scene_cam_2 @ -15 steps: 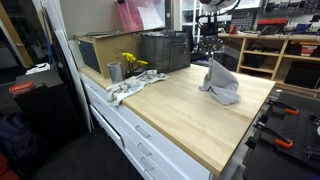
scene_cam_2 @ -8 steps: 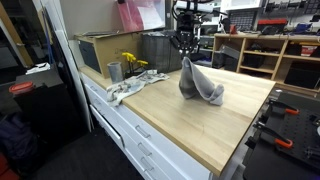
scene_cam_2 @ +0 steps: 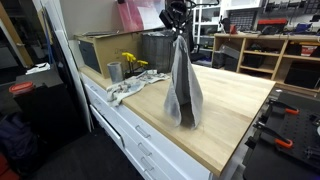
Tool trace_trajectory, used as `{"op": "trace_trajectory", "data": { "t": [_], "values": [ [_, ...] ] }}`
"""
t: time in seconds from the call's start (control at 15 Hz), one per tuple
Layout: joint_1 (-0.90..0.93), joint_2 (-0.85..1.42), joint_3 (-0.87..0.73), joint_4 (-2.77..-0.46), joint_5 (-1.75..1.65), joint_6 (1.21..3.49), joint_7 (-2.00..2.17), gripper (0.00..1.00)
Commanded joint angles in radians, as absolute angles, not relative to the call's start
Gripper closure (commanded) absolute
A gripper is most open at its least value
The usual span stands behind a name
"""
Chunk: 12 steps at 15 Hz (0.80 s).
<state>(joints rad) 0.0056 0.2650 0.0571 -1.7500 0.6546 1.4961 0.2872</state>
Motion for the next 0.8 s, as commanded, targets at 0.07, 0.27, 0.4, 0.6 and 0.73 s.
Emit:
{"op": "trace_trajectory", "data": {
  "t": [0.07,0.27,0.4,0.6,0.73],
  "values": [
    [-0.012,0.296,-0.003,-1.694,0.599,1.478,0.283,1.0],
    [-0.031,0.361,-0.066,-1.684,0.462,1.603,0.303,1.0],
    [-0.061,0.42,-0.109,-1.664,0.389,1.696,0.304,1.0],
    [-0.127,0.516,-0.172,-1.606,0.324,1.817,0.313,1.0],
    [-0.164,0.561,-0.205,-1.571,0.289,1.9,0.325,1.0]
  ]
}}
